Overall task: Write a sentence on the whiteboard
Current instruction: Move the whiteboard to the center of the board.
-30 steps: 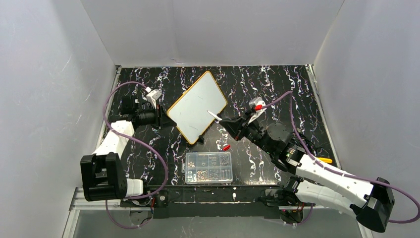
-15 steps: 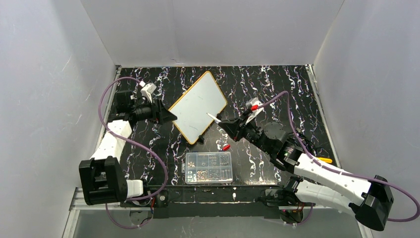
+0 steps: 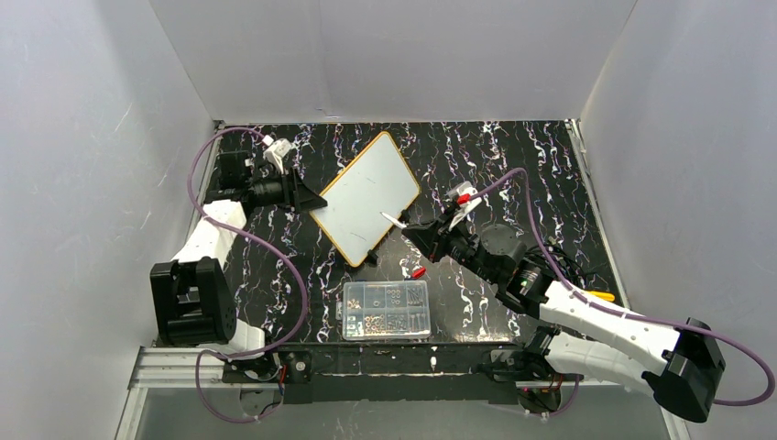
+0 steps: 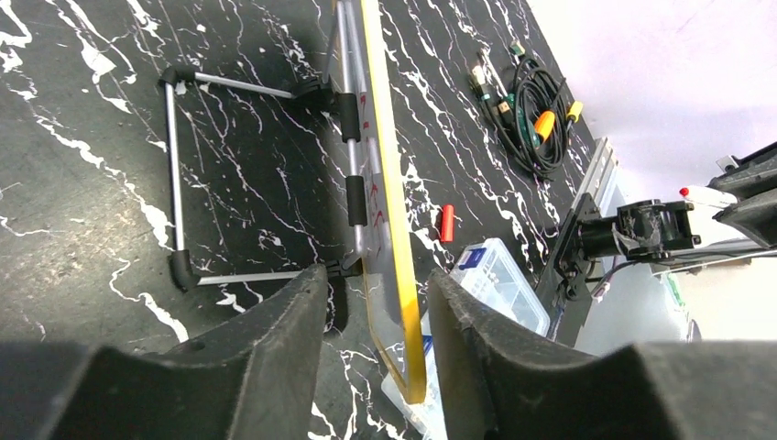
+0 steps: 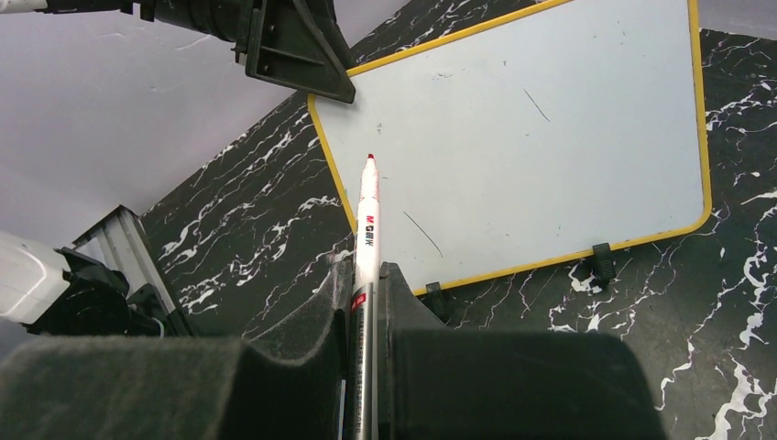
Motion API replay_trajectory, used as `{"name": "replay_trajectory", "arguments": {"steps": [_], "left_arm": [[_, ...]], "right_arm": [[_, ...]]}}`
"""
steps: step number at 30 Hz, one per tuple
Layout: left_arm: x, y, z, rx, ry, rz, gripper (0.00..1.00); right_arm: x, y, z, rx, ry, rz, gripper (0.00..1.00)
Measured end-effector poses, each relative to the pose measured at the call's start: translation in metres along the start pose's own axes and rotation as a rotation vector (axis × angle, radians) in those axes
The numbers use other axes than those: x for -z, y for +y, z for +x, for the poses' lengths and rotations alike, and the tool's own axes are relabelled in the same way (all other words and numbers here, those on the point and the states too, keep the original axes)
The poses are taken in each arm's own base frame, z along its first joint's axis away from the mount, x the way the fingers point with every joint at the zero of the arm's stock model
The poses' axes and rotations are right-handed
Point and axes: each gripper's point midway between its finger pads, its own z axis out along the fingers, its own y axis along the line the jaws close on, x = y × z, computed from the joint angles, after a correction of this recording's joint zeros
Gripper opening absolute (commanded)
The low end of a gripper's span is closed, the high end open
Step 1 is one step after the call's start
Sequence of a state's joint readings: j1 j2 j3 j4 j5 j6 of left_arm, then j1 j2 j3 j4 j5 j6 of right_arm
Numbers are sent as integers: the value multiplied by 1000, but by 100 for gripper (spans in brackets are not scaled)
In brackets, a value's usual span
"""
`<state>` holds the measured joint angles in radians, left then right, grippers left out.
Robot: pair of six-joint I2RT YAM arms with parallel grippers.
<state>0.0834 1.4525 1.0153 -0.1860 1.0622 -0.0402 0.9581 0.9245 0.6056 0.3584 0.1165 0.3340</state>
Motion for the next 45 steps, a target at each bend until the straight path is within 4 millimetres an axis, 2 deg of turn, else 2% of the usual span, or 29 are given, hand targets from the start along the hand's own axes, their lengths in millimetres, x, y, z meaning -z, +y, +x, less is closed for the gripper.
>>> {"name": "replay_trajectory", "arguments": {"steps": [2, 6, 18, 25, 32, 34, 36, 38, 43, 45], "left_arm": [[-3, -1, 3, 6, 18, 8, 19], [-8, -6, 11, 2, 49, 22, 0], [-9, -8, 16, -22, 75, 22, 0], [-24, -29, 26, -40, 145, 83, 0], [-40, -41, 31, -58, 197, 144, 0], [-42, -43, 32, -61, 206, 153, 8], [-43, -44, 32, -67, 209, 154, 29], [-43, -45, 34, -57, 216, 158, 43], [-42, -48, 37, -33, 230, 140, 65], [-41, -49, 36, -37, 224, 122, 69]], "right_arm": [[0, 0, 1, 0, 4, 1, 1], [0, -1, 2, 0, 8, 3, 1], [4, -2, -3, -2, -6, 14, 1], [9, 0, -13, -5, -38, 10, 1], [10, -2, -13, -6, -38, 20, 1], [10, -2, -12, -7, -33, 22, 1], [10, -3, -10, -8, -27, 27, 1], [10, -3, -9, -8, -22, 29, 1], [11, -4, -7, -4, -12, 31, 1], [11, -5, -4, 0, 0, 31, 1]]}}
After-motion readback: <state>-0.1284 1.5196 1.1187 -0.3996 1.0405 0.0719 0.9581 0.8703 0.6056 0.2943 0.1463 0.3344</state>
